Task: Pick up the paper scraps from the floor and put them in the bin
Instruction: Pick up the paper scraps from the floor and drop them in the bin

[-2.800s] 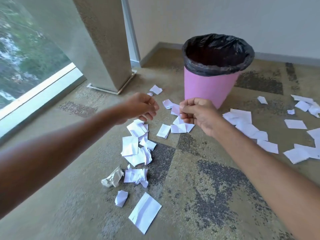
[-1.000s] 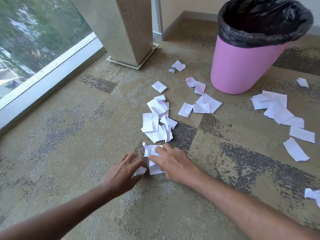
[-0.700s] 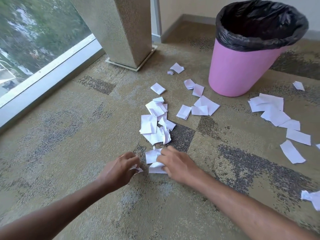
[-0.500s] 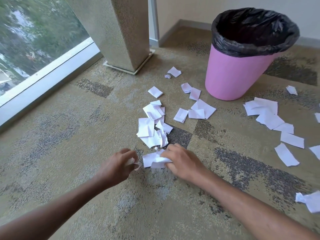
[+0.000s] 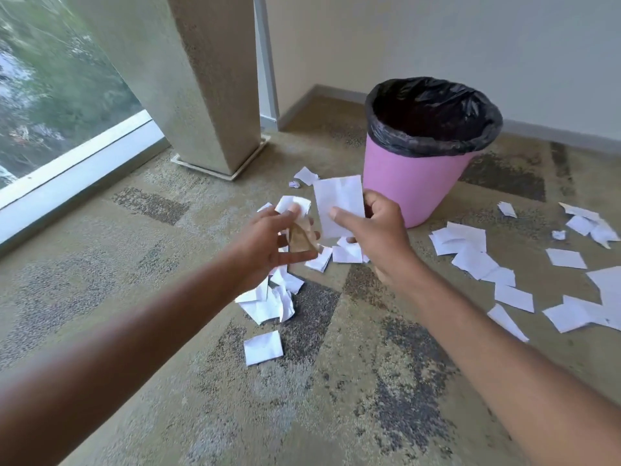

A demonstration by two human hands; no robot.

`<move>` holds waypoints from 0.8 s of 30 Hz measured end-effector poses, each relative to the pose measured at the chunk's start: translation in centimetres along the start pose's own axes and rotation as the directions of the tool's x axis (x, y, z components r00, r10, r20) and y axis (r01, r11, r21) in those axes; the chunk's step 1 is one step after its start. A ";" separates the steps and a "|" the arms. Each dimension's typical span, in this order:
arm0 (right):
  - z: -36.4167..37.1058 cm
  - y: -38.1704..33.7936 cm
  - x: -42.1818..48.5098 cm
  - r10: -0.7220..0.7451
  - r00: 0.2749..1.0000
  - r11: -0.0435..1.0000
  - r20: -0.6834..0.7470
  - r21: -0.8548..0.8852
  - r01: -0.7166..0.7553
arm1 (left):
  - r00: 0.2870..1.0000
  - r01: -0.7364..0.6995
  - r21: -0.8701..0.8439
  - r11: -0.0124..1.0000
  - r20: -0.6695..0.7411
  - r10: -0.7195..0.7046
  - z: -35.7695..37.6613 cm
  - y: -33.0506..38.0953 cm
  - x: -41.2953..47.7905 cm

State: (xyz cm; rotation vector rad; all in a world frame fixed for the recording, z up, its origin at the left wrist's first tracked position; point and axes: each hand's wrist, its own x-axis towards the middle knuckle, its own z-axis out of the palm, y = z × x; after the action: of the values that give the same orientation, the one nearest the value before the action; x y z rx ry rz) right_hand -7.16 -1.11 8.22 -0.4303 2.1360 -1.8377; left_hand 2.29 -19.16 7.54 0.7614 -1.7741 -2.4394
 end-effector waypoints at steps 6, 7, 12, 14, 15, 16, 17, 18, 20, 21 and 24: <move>-4.1 -6.2 5.2 -0.059 0.983 0.994 -0.171 0.078 0.073 | 0.993 -0.106 -0.080 0.991 0.052 0.111 8.8 6.4 4.3; -5.0 -7.0 6.2 -0.061 0.977 0.994 -0.206 0.075 0.078 | 0.990 -0.123 -0.082 0.989 0.061 0.128 10.0 7.4 4.9; -9.2 -9.5 10.6 -0.002 0.955 0.993 -0.295 0.116 0.038 | 0.990 -0.121 -0.047 0.992 0.069 0.124 15.8 11.9 8.2; -10.7 -9.9 11.7 0.048 0.958 0.987 -0.281 0.161 -0.002 | 0.995 -0.075 -0.055 0.996 0.064 0.078 17.3 13.3 9.6; -11.3 -10.1 12.1 0.079 0.962 0.981 -0.260 0.191 -0.029 | 0.997 -0.043 -0.077 0.996 0.067 0.048 18.0 14.0 10.1; -11.8 -10.1 12.5 0.108 0.965 0.973 -0.241 0.226 -0.052 | 0.997 -0.002 -0.112 0.994 0.081 0.011 18.5 14.5 10.5; -12.3 -10.0 12.9 0.132 0.964 0.964 -0.232 0.257 -0.070 | 0.994 0.038 -0.134 0.990 0.103 -0.025 19.0 15.0 10.8; -12.8 -9.7 13.3 0.149 0.961 0.958 -0.235 0.276 -0.081 | 0.993 0.060 -0.139 0.988 0.108 -0.045 19.4 15.3 11.1; -13.4 -9.3 13.8 0.169 0.954 0.953 -0.248 0.290 -0.094 | 0.994 0.074 -0.119 0.990 0.090 -0.063 20.1 15.7 11.5; -13.7 -9.2 14.0 0.177 0.950 0.949 -0.258 0.299 -0.096 | 0.993 0.081 -0.115 0.990 0.090 -0.070 20.4 15.8 11.7; -13.9 -8.9 14.2 0.193 0.942 0.944 -0.274 0.314 -0.103 | 0.990 0.067 -0.114 0.991 0.131 -0.052 20.8 15.6 12.7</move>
State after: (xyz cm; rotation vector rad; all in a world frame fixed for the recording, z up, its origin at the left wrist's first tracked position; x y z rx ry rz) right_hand -25.46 4.44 18.67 0.0874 1.9531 -2.1994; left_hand -21.16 -10.03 21.69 0.6722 -1.6495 -2.6608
